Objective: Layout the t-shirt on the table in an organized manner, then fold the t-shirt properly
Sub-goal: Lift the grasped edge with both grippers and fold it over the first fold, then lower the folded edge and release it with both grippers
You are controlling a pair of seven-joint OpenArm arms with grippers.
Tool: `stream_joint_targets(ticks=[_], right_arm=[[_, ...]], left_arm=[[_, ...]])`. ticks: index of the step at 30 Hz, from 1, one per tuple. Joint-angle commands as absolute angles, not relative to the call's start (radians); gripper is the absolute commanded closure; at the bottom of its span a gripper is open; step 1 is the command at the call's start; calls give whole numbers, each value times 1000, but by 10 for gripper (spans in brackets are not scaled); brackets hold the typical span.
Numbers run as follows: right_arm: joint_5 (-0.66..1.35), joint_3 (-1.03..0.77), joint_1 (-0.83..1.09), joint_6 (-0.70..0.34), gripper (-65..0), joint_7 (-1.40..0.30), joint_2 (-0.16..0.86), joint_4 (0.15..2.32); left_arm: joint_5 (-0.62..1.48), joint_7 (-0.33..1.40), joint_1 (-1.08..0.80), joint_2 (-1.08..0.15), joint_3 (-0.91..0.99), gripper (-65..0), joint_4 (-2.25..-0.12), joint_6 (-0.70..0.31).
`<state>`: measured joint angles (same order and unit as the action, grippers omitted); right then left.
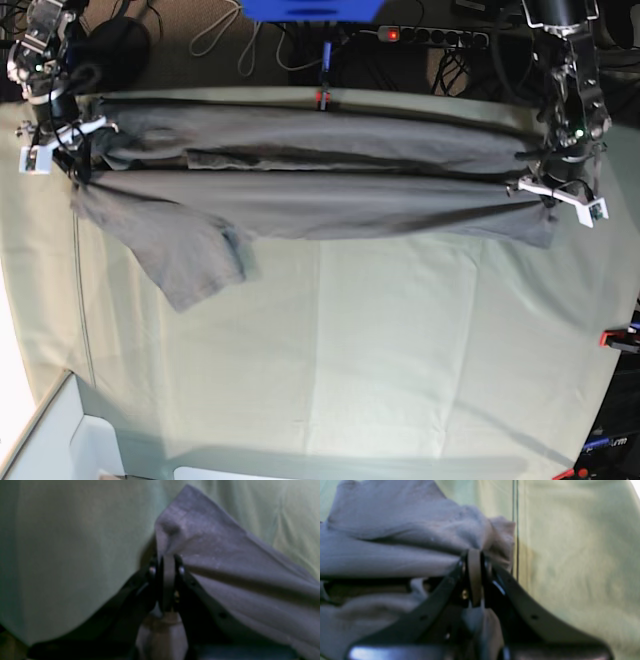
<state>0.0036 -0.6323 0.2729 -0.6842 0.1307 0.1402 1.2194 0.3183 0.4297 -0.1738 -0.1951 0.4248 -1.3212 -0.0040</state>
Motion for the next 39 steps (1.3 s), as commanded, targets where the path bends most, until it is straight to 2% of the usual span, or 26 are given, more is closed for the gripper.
stream_joint_targets(ticks=[1,7,23,26,28,30,32,34,35,39], right_arm=[[22,-641,277,-698,0,189,154,1239],[22,-634,309,-698,0,262,150,1230],[16,-633,309,-698,0,260,154,1198],[15,-631,311,-698,-88,260,154,1198],[15,-631,311,-698,-170,260,156,1198],[15,-638,311,-698,-231,260,156,1205],[16,-641,312,-698,-265,265,156,1216],[21,-641,328,-698,-280,266,156,1234],[21,-641,335,-698,-283,266,156,1251],[21,-642,346,-698,-283,266,150,1311]], left_arm=[[331,403,-173,-208,433,-28,-1346,1],[450,403,-176,-248,433,-28,-1331,1],[463,403,-173,-245,426,-32,-1307,1],[464,406,-177,-245,426,-34,-1319,1],[464,458,-177,-245,432,-90,-1326,1],[464,552,-170,-245,433,-212,-1345,1],[464,618,-170,-245,437,-327,-1376,1],[464,639,-177,-242,464,-405,-1423,1],[464,645,-177,-231,479,-421,-1440,1],[464,648,-176,-193,555,-422,-1514,1]])
